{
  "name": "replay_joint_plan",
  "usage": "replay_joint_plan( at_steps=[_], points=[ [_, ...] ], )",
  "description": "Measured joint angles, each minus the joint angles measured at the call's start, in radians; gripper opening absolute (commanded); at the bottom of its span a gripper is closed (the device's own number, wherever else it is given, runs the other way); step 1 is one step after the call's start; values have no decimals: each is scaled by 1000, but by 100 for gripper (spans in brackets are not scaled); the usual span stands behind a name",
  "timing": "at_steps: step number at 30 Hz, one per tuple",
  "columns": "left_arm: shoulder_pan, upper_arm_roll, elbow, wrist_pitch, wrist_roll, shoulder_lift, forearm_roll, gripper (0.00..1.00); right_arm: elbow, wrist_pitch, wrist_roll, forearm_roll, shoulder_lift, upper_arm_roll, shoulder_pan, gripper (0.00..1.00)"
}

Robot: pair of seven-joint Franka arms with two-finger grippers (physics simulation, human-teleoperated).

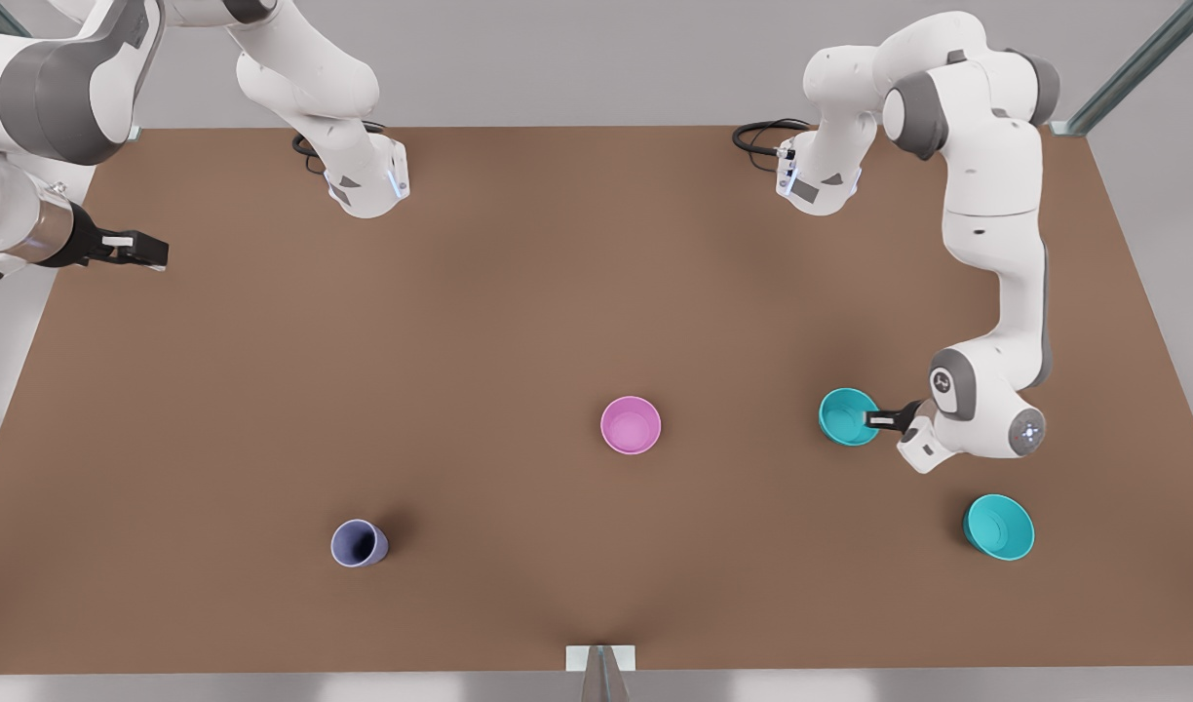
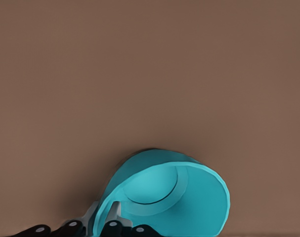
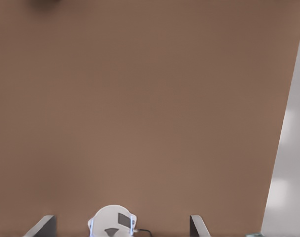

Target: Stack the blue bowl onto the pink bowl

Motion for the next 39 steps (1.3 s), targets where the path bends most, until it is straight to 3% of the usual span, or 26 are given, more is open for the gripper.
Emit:
replay_joint_plan(
  at_steps=[1,6,12,17,39],
  points=[
    [-1,0,0,0,0,0,0,21,0,0,-4,0,1,0,0,100],
    [-46,-4,15,-10,-15,-48,2,21,0,0,-21,0,3,-2,0,100],
    [-232,-122,351,-171,-177,7,0,21,0,0,-37,0,3,-4,0,100],
    [-313,-232,456,-223,-380,94,-3,21,-1,1,-46,1,4,-4,0,100],
    [-330,-304,469,-91,-862,180,0,21,0,3,-67,1,14,-8,2,100]
  ],
)
